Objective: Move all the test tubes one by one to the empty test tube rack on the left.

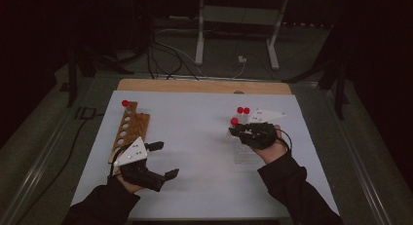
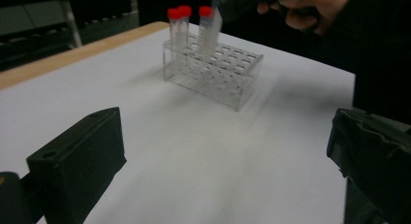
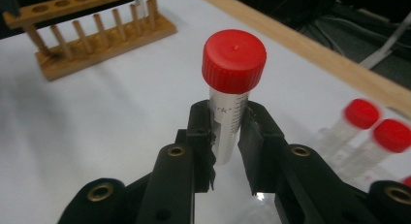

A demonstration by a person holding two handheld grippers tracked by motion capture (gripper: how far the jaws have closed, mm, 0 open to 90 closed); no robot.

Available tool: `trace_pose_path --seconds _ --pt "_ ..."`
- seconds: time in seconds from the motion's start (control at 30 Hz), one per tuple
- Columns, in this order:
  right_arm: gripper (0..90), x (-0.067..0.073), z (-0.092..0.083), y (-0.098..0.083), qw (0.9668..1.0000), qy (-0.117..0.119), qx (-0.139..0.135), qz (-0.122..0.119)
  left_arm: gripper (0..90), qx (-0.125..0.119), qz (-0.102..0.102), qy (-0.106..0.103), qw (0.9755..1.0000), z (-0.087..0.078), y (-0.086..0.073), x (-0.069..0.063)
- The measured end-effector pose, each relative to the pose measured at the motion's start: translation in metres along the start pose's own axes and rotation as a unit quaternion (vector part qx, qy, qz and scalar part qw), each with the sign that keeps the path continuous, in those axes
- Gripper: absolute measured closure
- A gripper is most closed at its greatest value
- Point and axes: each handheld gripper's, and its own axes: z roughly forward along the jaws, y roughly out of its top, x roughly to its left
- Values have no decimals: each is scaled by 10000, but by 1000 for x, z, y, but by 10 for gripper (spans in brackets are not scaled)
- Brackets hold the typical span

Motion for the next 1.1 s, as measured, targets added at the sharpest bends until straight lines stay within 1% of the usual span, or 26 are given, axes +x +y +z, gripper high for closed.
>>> trace_pose_path --seconds 0.07,0.1,0.17,0.2,0.27,0.37,0.4,0.47,0.53,0.57,0.7,0.73,0.9,1.1 --pt "752 6 3 -3 9999 84 53 -30 8 -1 48 8 10000 0 3 -1" --pt "751 9 4 -4 9999 92 83 -54 8 -19 47 -38 10000 1 4 -1" --pt "752 15 7 -6 9997 181 144 -87 8 -9 100 -41 9999 2 6 -2" --pt "751 18 9 -8 9996 199 176 -92 8 -20 93 -87 9999 2 7 -3" --pt "751 24 12 -10 9993 290 218 -108 8 -19 121 -96 9999 3 9 -3" --pt "751 32 15 -14 9989 393 251 -107 8 -26 173 -114 9998 5 12 -4" --pt "752 35 16 -15 9987 417 263 -124 8 -31 163 -121 9998 6 13 -5" --pt "751 41 18 -16 9982 486 294 -164 8 -45 198 -158 9997 8 15 -6" --pt "751 47 20 -18 9977 570 309 -184 8 -71 233 -153 9996 11 18 -7" --pt "751 49 21 -18 9976 595 310 -191 8 -62 253 -192 9995 12 20 -8" --pt "751 56 23 -19 9969 695 294 -210 9 -71 318 -223 9992 18 26 -11" --pt "751 57 24 -20 9967 718 294 -223 12 -83 312 -260 9991 19 27 -11" --pt "751 63 27 -22 9959 803 343 -235 13 -58 390 -332 9987 31 34 -13" --pt "751 67 29 -23 9951 865 390 -291 41 -42 376 -417 9984 47 36 -13"
